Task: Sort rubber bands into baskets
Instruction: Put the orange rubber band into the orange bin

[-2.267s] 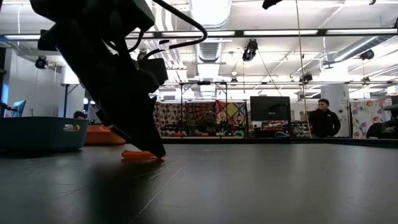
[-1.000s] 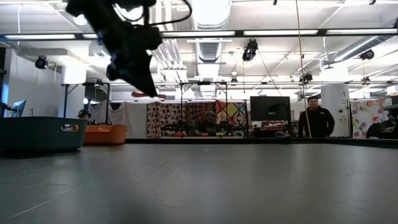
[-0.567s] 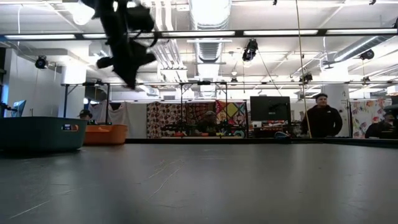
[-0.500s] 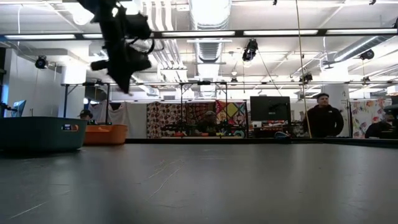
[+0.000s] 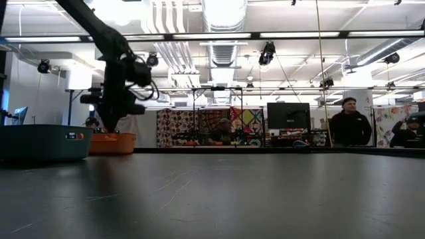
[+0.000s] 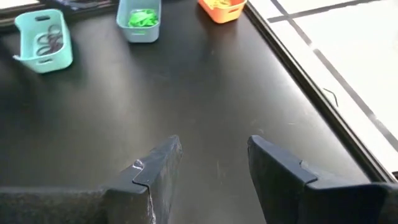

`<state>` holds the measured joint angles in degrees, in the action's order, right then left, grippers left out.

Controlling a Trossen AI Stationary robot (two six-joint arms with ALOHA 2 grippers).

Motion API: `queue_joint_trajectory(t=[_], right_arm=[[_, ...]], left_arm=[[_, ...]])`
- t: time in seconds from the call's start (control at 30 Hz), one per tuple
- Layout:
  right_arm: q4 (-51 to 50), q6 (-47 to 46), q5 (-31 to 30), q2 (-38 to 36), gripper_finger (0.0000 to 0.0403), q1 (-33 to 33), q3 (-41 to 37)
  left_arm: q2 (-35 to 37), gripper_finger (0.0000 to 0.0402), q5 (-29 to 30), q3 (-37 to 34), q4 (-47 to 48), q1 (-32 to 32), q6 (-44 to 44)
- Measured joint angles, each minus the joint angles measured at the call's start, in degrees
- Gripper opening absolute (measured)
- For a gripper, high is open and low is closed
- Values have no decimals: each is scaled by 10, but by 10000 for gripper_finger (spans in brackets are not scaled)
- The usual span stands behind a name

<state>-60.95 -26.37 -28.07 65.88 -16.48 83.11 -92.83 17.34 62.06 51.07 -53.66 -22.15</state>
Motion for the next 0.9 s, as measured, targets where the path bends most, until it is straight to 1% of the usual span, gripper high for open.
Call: queue_joint_trajectory(t=[0.17, 0.33, 0.57, 0.73, 0.8, 0.9], right_arm=[[0, -1, 0, -1, 180, 34, 0], [1, -3, 1, -1, 180, 48, 0], [1, -6, 1, -1, 180, 49, 0], [0, -5, 2, -1, 180, 49, 0], [0, -5, 2, -1, 180, 49, 0], [-1, 3, 3, -1, 180, 49, 0]], left_arm=[[-31, 0, 1, -1, -3, -14, 8], [-44, 0, 2, -2, -20, -25, 22], [-57, 0, 3, -3, -35, -36, 21], [-56, 2, 29, -2, -32, -36, 20], [-51, 11, 30, -2, -28, -35, 21], [-33, 40, 32, -2, -24, -34, 26]])
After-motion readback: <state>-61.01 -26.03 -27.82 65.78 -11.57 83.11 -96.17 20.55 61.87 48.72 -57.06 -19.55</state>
